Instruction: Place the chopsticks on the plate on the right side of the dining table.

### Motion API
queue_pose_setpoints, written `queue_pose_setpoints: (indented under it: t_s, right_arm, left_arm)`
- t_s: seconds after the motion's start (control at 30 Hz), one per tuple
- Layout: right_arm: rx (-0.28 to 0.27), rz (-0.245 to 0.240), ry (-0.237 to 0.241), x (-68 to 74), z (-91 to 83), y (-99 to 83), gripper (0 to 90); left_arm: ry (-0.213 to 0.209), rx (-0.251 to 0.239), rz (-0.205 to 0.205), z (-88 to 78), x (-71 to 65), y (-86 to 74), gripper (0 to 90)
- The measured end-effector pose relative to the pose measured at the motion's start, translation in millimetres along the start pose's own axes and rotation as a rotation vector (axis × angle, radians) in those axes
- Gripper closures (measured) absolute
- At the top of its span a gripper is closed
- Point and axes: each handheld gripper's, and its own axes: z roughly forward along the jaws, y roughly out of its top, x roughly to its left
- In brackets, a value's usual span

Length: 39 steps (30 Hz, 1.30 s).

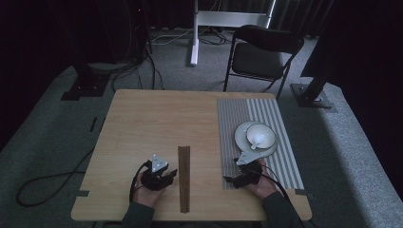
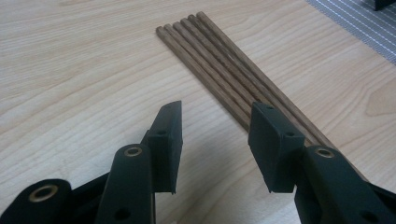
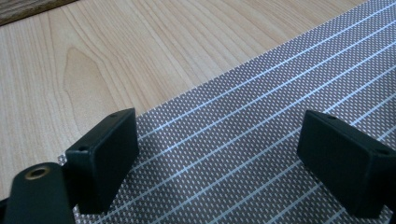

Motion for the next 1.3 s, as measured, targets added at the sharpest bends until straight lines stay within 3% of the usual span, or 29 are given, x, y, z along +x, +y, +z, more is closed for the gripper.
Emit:
queue_pose_setpoints:
  t_s: [0.53,1.0,1.3]
  right_arm:
    - [0.000,0.000,0.000,0.0,0.0,0.0,11.7]
    - [0.000,0.000,0.000,0.0,0.0,0.0,11.7]
    - [0.000,0.000,0.000,0.0,0.0,0.0,11.7]
  left_arm:
    - [-0.043,0.022,0.034,5.2,-16.8,-3.4,55.7]
    - [-0.028,0.058,0.037,11.5,-18.3,-5.2,58.3]
    - [0.000,0.065,0.027,10.5,-16.0,-5.0,65.9]
